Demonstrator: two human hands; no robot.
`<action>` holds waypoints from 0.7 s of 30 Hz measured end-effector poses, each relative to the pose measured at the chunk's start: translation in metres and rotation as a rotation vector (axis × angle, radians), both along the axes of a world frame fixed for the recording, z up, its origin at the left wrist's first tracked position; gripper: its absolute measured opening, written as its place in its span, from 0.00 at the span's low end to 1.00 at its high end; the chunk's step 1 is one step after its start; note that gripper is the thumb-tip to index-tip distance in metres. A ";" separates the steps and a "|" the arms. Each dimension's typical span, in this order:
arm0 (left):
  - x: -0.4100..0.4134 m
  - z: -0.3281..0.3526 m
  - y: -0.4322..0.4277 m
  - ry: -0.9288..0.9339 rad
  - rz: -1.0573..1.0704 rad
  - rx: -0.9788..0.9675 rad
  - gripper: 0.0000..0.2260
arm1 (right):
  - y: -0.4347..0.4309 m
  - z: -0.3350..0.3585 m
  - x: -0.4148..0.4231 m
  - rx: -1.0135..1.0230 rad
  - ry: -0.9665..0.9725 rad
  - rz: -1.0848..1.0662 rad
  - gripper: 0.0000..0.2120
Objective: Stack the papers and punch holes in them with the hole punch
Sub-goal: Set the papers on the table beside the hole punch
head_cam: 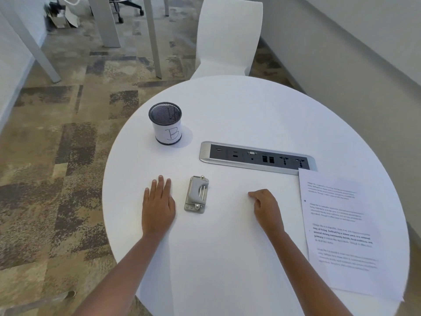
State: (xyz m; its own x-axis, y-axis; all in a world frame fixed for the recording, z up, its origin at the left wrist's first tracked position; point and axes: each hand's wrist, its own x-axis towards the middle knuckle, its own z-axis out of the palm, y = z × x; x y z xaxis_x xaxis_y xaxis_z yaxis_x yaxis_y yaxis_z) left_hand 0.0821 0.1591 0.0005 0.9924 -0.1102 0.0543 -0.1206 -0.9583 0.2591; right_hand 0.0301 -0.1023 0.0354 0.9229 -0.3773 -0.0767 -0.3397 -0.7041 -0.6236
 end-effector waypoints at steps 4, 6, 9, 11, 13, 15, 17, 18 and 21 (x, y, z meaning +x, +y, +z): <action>-0.010 -0.001 -0.003 0.004 0.013 -0.008 0.23 | 0.003 -0.007 -0.012 -0.135 -0.007 0.092 0.19; -0.015 -0.001 -0.005 0.004 0.016 -0.010 0.23 | 0.007 -0.010 -0.018 -0.209 0.008 0.145 0.19; -0.020 -0.001 -0.007 0.004 0.028 -0.020 0.23 | 0.015 -0.010 -0.027 -0.285 0.007 0.192 0.20; -0.022 -0.001 -0.008 -0.002 0.034 -0.022 0.23 | 0.017 -0.010 -0.030 -0.337 0.039 0.217 0.20; -0.022 -0.002 -0.008 -0.004 0.037 -0.018 0.23 | 0.017 -0.007 -0.030 -0.385 0.059 0.247 0.22; -0.022 -0.002 -0.008 -0.007 0.038 -0.014 0.23 | 0.014 -0.005 -0.027 -0.415 0.054 0.261 0.23; -0.022 -0.002 -0.009 -0.009 0.041 -0.014 0.23 | 0.011 -0.004 -0.025 -0.401 0.048 0.276 0.24; -0.022 -0.002 -0.009 -0.009 0.043 -0.015 0.23 | 0.009 -0.003 -0.024 -0.388 0.040 0.288 0.23; -0.022 -0.002 -0.009 -0.011 0.042 -0.014 0.23 | 0.002 -0.002 -0.030 -0.386 0.015 0.322 0.23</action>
State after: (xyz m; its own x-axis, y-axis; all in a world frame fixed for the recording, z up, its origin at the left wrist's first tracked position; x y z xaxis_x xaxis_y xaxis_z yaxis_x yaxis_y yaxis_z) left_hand 0.0597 0.1503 -0.0020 0.9955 -0.0677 0.0666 -0.0834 -0.9589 0.2711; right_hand 0.0005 -0.1002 0.0331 0.9970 -0.0768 -0.0015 -0.0738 -0.9529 -0.2941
